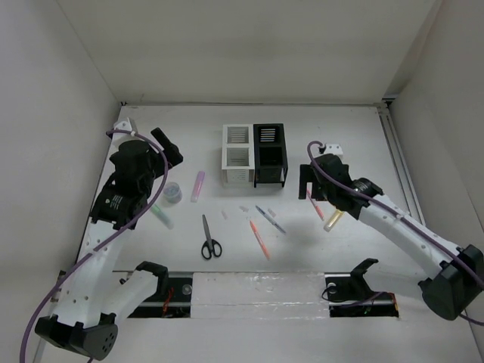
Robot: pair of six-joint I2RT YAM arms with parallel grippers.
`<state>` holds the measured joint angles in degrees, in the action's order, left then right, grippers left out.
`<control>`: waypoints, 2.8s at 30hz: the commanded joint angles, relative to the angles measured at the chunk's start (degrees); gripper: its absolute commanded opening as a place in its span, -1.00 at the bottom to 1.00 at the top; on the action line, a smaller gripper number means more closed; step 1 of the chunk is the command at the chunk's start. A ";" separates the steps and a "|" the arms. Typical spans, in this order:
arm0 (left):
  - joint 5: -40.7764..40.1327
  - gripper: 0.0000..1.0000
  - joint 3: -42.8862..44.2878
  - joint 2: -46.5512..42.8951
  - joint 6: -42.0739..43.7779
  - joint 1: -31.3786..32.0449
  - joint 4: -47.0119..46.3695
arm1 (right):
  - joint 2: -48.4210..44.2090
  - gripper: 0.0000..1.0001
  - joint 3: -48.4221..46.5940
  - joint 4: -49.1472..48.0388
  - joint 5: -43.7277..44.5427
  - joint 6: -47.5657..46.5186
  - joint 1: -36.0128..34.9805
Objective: Sort the stationery into containers
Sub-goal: Pick up the pen from the center of the board, then close the pen cap on the pen.
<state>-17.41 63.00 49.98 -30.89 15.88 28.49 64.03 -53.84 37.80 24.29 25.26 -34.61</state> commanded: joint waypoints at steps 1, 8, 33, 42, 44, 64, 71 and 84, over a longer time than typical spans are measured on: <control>1.94 1.00 0.37 -1.19 1.54 1.00 -2.21 | 3.54 0.91 1.63 -6.42 -4.52 -0.21 1.73; 2.47 1.00 0.37 -2.25 1.54 1.00 -2.74 | 8.12 0.86 5.67 -12.31 -9.60 0.15 5.51; 6.07 1.00 0.89 -2.26 2.59 1.00 -2.74 | 23.15 0.39 6.12 -13.81 -18.14 -3.63 12.46; 4.31 1.00 2.56 -1.72 2.59 2.84 -2.21 | 27.19 0.12 1.99 -9.59 -18.23 -4.69 12.99; 3.61 1.00 2.56 -1.72 2.59 3.54 -2.21 | 27.20 -0.15 1.99 -9.59 -18.23 -5.30 12.99; 9.74 1.00 2.56 -0.41 0.75 4.25 -3.17 | 9.48 -1.00 1.90 -7.49 -11.39 2.34 5.44; 12.65 1.00 -2.41 8.47 -7.07 4.25 -1.49 | -5.72 -1.00 -0.56 -1.50 -0.13 4.19 -1.15; -2.97 0.93 -6.93 26.30 -23.15 27.09 -4.06 | -18.50 -1.00 -0.03 -0.10 -0.65 1.11 -3.61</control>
<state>-15.51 53.63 74.87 -49.95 42.41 25.21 46.19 -52.47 36.99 22.83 27.38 -36.62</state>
